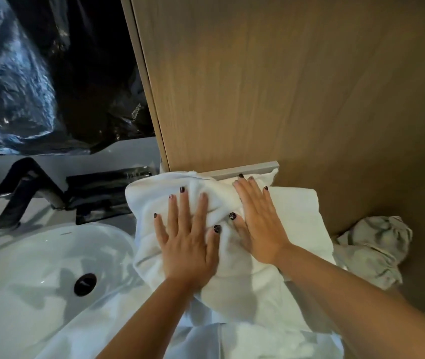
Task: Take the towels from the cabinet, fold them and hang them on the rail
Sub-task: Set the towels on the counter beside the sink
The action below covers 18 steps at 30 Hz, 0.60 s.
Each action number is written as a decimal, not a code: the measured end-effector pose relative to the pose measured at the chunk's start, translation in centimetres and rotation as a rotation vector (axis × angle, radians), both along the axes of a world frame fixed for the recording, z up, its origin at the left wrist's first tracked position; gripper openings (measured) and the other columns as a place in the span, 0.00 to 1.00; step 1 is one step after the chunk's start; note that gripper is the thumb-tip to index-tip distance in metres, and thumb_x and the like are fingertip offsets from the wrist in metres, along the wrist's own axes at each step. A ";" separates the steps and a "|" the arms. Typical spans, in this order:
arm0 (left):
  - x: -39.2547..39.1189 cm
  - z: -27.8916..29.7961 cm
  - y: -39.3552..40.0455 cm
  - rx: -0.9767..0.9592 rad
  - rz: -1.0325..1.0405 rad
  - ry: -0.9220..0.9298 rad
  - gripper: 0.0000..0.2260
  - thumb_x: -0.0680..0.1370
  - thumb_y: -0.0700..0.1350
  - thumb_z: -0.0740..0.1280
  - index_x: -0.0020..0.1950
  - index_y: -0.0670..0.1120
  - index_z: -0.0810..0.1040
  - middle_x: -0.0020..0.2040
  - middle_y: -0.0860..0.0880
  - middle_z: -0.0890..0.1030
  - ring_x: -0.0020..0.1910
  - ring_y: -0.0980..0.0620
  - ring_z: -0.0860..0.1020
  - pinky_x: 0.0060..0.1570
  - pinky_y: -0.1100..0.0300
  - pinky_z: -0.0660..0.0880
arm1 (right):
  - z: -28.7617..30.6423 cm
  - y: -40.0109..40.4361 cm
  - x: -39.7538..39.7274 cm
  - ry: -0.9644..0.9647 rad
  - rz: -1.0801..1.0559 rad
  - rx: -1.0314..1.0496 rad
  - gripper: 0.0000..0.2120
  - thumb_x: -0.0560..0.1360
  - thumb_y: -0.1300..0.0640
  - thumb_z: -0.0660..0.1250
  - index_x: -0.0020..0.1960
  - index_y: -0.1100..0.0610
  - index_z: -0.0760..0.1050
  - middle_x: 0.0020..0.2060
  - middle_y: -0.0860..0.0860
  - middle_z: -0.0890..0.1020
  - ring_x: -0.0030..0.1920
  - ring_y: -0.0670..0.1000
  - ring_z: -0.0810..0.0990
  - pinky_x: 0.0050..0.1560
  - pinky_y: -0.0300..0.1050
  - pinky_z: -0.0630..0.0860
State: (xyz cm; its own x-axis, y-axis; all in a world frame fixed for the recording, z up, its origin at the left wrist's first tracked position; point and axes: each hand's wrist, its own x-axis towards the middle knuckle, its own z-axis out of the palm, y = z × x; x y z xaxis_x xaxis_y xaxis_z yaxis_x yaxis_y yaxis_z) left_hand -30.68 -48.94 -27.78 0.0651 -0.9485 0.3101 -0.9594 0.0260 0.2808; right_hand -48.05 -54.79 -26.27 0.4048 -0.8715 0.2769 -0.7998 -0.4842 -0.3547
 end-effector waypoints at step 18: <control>-6.9 8.4 5.5 0.083 -0.083 0.232 0.28 0.84 0.54 0.51 0.81 0.48 0.43 0.80 0.50 0.38 0.78 0.53 0.35 0.78 0.52 0.38 | 7.9 7.7 -7.2 0.040 0.041 0.298 0.29 0.84 0.54 0.51 0.80 0.59 0.43 0.80 0.51 0.44 0.79 0.48 0.39 0.75 0.41 0.36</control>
State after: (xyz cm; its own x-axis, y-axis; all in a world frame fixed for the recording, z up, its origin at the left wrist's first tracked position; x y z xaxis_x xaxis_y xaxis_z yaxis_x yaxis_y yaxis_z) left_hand -37.61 -43.43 -19.35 0.0464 -0.9751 0.2169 -0.8648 0.0695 0.4972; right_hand -55.22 -47.11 -18.38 0.4471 -0.8945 -0.0053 -0.7978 -0.3961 -0.4546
